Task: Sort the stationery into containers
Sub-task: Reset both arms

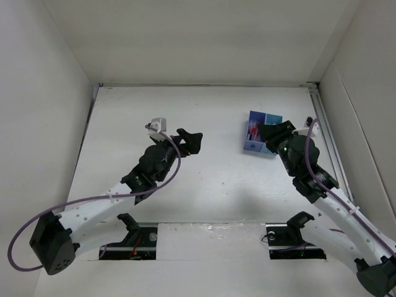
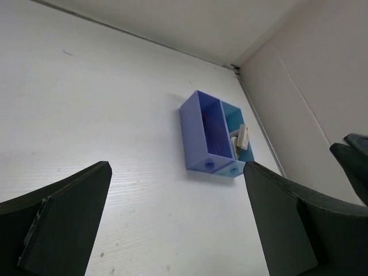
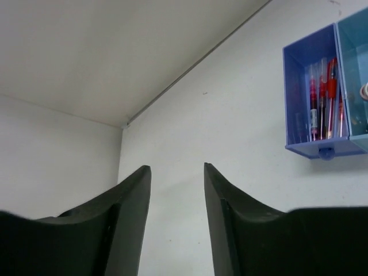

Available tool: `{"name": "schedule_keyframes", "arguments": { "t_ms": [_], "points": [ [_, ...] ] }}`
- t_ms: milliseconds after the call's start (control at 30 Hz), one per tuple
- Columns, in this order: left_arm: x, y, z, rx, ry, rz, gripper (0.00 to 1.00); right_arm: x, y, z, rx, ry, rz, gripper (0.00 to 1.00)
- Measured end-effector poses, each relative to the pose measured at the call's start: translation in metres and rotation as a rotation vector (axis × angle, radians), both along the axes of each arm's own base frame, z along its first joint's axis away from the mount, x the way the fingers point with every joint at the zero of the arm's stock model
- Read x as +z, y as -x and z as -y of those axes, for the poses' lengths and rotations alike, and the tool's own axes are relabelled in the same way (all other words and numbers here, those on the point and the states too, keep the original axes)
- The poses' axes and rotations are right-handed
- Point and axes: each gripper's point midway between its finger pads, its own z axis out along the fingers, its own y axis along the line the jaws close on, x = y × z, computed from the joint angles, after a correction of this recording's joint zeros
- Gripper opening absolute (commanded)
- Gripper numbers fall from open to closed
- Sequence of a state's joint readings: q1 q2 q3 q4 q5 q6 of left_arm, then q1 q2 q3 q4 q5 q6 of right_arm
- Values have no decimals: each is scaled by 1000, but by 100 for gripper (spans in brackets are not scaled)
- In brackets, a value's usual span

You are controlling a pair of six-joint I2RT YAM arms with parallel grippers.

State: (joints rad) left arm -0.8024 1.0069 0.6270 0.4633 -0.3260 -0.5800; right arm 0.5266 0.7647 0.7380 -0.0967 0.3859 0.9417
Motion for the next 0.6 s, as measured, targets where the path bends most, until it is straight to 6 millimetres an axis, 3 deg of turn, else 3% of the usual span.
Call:
{"name": "schedule_keyframes", "arguments": {
  "t_ms": [33, 133, 433, 600],
  "points": [
    [-2, 3, -8, 18, 2, 0, 100, -2, -1, -1, 2, 2, -5, 62],
    [-7, 11, -26, 59, 16, 5, 100, -5, -3, -3, 1, 15, -16, 73],
    [-25, 20, -53, 131, -8, -22, 100, -9, -8, 1, -34, 36, -40, 74],
    [-22, 26, -66, 162, 7, -9, 100, -14, -6, -1, -31, 53, -64, 74]
  ]
}}
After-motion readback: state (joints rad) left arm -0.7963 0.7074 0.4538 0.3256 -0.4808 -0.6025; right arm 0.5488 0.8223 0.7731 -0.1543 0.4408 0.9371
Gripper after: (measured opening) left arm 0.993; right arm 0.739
